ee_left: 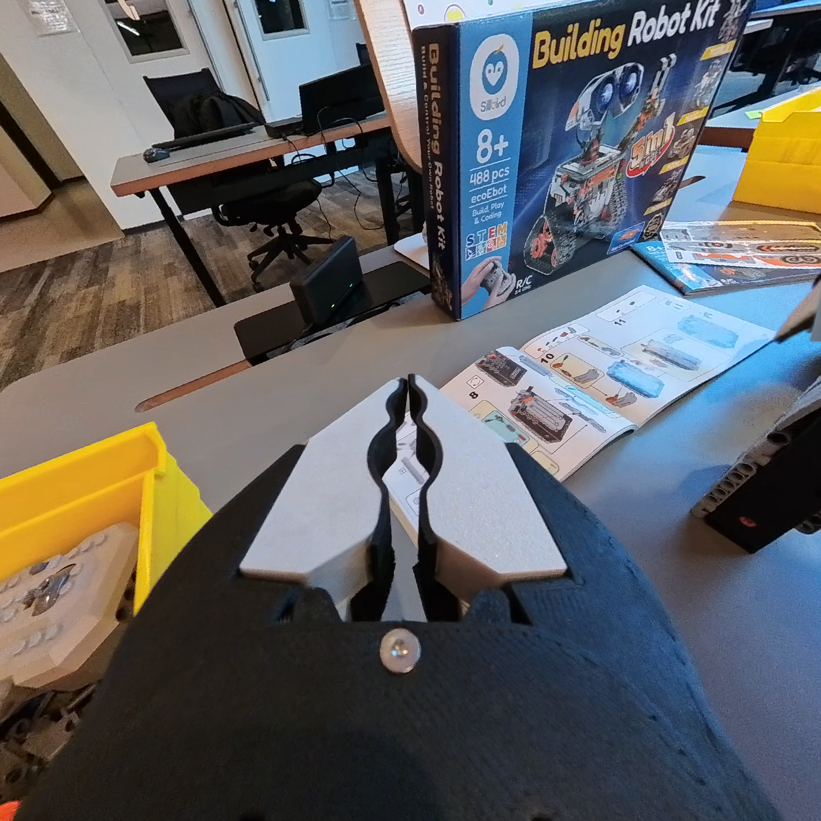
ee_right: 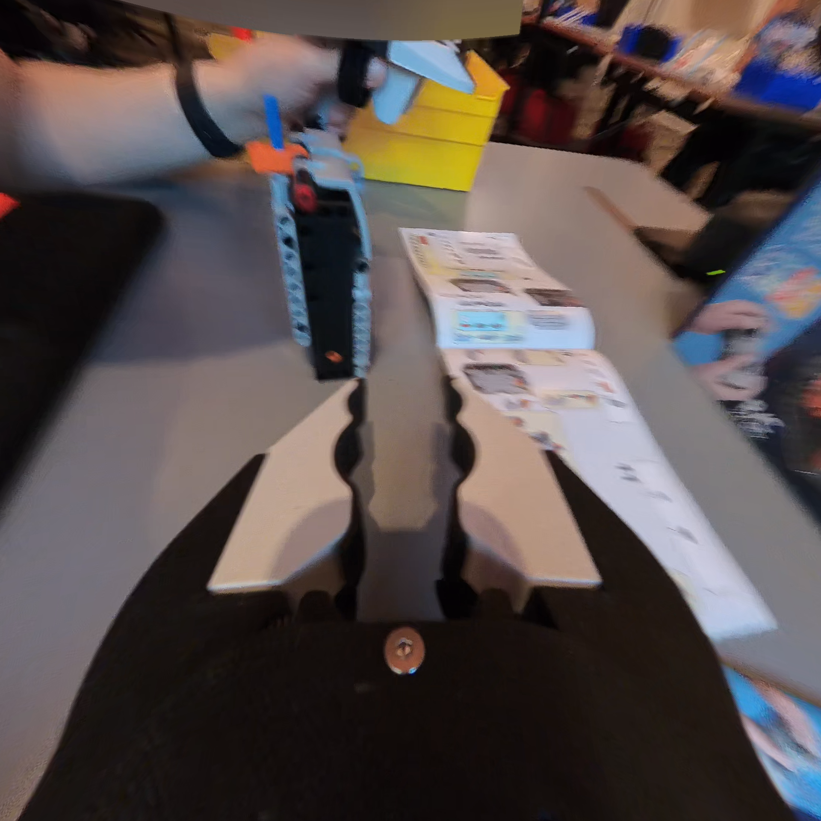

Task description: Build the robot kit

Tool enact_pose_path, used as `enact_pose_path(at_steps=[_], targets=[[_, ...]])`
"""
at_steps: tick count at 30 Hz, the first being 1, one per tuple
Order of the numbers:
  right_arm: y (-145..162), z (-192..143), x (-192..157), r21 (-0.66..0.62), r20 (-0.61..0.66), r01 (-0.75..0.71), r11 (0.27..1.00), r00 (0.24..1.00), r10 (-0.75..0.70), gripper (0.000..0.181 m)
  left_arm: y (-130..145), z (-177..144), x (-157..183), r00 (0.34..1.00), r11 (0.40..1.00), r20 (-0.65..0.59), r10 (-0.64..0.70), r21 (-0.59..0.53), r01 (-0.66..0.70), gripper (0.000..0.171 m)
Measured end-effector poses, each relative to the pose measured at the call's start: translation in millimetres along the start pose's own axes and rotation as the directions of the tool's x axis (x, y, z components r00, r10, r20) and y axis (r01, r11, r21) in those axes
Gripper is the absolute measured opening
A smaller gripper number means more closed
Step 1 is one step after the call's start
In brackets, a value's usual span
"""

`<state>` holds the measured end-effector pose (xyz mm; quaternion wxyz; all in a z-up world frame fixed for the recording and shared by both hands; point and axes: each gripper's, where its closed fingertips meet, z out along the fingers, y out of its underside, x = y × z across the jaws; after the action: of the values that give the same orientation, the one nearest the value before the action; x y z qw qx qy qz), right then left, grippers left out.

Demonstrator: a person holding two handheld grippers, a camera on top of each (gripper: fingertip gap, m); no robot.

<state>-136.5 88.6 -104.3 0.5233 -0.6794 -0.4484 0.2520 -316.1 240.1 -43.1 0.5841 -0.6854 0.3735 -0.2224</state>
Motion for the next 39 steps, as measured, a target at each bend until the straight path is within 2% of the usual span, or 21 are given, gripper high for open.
enact_pose_path(at_steps=[2,4,6,8,10,13,18,22,26,31,35,39], targets=[[-12,10,-13,0.049,0.076,-0.093,0.994,0.993,0.089,0.073,0,1,3,1.0,1.0,-0.005,0.013,-0.002,-0.013,0.0],[-19,23,-25,0.05,0.133,-0.19,0.981,0.974,0.182,0.09,0,2,6,1.0,1.0,-0.012,0.023,-0.007,-0.023,0.0],[-21,40,-35,0.015,0.145,-0.213,0.977,0.967,0.209,0.097,1,2,7,0.999,0.999,-0.007,0.042,-0.014,-0.042,0.0],[-26,54,-44,0.006,0.14,-0.19,0.982,0.972,0.187,0.093,0,1,6,0.998,0.998,0.004,0.059,-0.013,-0.059,0.0],[-23,64,-46,-0.03,0.1,-0.145,0.989,0.984,0.147,0.064,-2,0,6,0.999,0.999,0.004,0.052,-0.002,-0.052,0.0],[-17,67,-41,-0.071,0.053,-0.099,0.993,0.993,0.103,0.046,-4,1,10,1.0,1.0,-0.026,0.012,0.015,-0.011,0.0],[-14,64,-26,-0.073,0.023,-0.154,0.985,0.987,0.156,0.046,-1,3,13,0.997,0.999,-0.062,-0.049,0.015,0.05,0.0],[-9,56,-13,-0.073,0.003,-0.143,0.987,0.99,0.144,0.046,-2,3,15,0.992,0.995,-0.093,-0.09,0.023,0.093,0.0],[-9,54,-16,-0.072,0.056,-0.155,0.985,0.986,0.16,0.046,0,4,15,0.992,0.996,-0.096,-0.083,0.011,0.085,0.0],[-10,53,-20,-0.067,0.075,-0.139,0.988,0.987,0.144,0.047,-4,4,23,0.978,0.991,-0.161,-0.131,0.019,0.136,0.002],[-21,46,-24,0.0,0.087,-0.101,0.995,0.991,0.1,0.077,-23,-6,27,0.978,0.986,-0.166,-0.129,0.083,0.144,0.003],[-40,27,-23,0.068,0.053,-0.075,0.995,0.996,0.072,0.091,-86,-53,20,0.984,0.93,-0.086,-0.158,0.32,0.178,0.004]])
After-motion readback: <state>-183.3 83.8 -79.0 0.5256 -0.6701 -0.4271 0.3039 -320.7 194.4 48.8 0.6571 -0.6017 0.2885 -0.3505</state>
